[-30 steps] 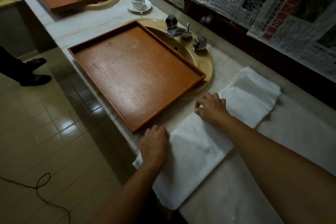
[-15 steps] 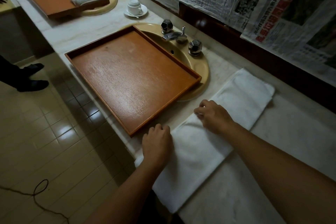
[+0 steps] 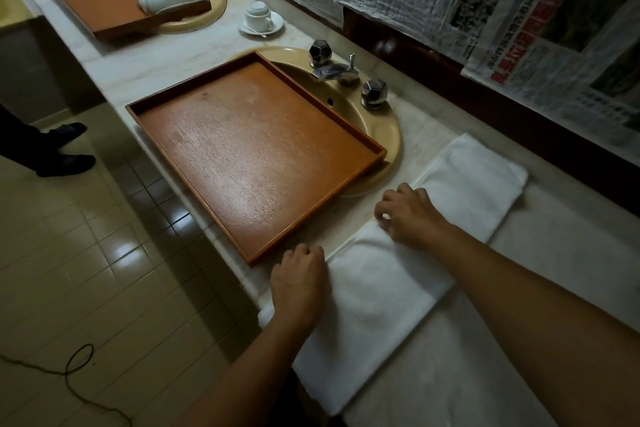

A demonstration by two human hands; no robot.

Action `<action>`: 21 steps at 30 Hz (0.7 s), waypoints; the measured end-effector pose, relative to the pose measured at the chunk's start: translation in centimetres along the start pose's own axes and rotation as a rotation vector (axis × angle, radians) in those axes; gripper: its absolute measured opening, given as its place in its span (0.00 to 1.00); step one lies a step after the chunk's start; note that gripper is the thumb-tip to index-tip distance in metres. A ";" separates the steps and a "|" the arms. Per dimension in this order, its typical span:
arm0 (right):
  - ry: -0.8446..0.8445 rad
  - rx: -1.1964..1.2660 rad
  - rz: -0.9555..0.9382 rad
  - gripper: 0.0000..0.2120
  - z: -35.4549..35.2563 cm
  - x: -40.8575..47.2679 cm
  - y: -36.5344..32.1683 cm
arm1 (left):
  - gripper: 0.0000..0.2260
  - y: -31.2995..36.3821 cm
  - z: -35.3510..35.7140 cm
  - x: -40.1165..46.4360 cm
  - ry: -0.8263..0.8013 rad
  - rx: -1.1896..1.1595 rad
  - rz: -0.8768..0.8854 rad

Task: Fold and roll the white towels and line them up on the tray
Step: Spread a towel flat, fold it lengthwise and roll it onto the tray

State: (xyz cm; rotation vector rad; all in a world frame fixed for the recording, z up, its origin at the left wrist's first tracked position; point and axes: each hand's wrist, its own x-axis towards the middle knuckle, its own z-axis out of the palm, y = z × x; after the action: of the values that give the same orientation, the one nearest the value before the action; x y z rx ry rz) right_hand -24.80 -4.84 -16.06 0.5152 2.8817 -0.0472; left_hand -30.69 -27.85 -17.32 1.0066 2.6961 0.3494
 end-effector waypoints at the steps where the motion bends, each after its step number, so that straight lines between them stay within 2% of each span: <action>1: -0.014 0.001 0.006 0.10 -0.1 0.1 0.0 | 0.06 0.0 0.0 0.0 -0.005 -0.007 -0.003; 10: -0.082 -0.138 -0.073 0.08 -1.3 1.2 -0.7 | 0.07 0.1 -0.8 0.3 -0.049 -0.029 0.004; 13: -0.076 -0.053 -0.029 0.05 -1.2 1.2 -0.4 | 0.07 -0.1 -0.7 0.3 -0.042 -0.027 0.000; 18: -0.090 0.236 0.124 0.05 -1.6 1.1 0.3 | 0.06 -0.3 -0.6 0.2 -0.046 -0.066 -0.010; 21: -0.107 0.264 0.131 0.04 -1.4 1.6 0.0 | 0.06 -0.7 -0.4 0.2 -0.043 -0.086 -0.019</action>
State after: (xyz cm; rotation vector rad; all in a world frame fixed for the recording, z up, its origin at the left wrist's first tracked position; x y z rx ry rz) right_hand -26.50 -4.19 -15.04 0.7229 2.7442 -0.4252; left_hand -31.34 -28.29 -17.16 0.9531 2.6258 0.4314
